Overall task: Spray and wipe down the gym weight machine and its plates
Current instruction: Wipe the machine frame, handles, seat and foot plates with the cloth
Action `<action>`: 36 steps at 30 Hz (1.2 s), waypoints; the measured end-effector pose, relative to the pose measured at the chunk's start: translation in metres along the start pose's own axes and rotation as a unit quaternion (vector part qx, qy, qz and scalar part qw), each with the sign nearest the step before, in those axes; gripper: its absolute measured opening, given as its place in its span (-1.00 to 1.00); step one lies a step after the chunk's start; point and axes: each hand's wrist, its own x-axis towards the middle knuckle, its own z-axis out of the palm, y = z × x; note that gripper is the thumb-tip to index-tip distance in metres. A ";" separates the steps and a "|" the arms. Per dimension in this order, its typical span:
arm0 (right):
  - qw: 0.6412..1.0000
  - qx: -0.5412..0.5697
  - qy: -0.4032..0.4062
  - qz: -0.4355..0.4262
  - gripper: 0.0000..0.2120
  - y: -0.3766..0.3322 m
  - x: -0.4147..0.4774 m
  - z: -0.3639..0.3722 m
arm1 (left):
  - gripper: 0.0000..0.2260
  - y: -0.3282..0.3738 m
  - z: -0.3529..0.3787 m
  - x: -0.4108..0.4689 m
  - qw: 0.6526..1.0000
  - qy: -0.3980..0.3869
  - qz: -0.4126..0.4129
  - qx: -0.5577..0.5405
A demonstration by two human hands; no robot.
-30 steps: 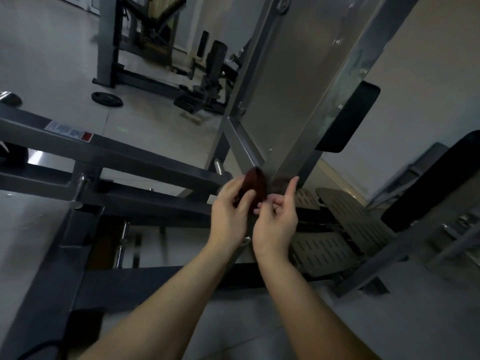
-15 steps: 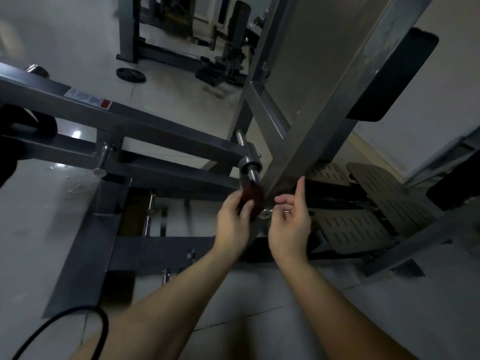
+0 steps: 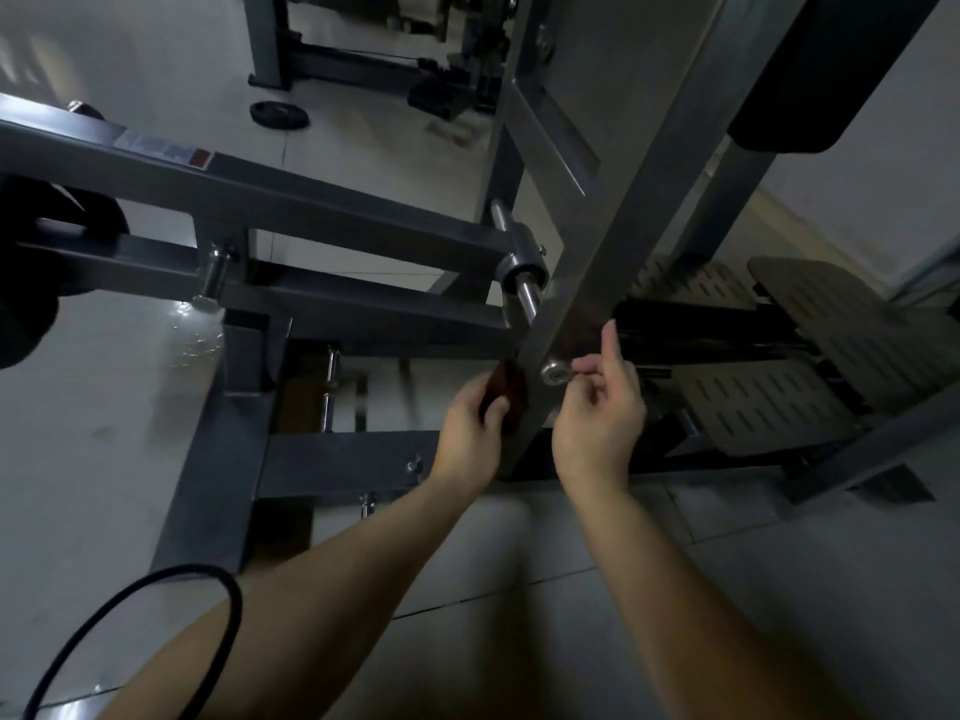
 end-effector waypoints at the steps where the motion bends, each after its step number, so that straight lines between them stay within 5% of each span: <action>1: 1.000 0.005 0.003 0.000 -0.42 0.002 0.000 0.001 | -0.74 0.015 0.000 0.006 0.999 0.005 0.011 -0.039; 6: 0.999 0.027 -0.016 0.037 -0.40 0.003 0.000 0.006 | -0.79 0.033 0.005 0.022 0.996 0.020 0.052 -0.066; 14: 0.997 0.020 -0.060 0.042 -0.28 0.023 -0.019 0.011 | -0.68 -0.061 -0.018 0.003 0.989 -0.038 -0.069 0.125; 20: 0.994 0.012 -0.088 0.060 -0.24 0.031 -0.025 0.010 | -0.68 -0.113 -0.059 -0.017 0.952 -0.062 -0.208 0.214; 29: 0.994 0.032 -0.070 0.083 -0.22 0.018 -0.026 0.023 | -0.81 -0.022 -0.014 0.026 0.987 -0.077 -0.047 0.131; 36: 0.991 0.029 -0.098 0.087 -0.15 0.026 -0.032 0.020 | -0.71 -0.077 -0.058 -0.023 0.952 -0.099 -0.150 0.248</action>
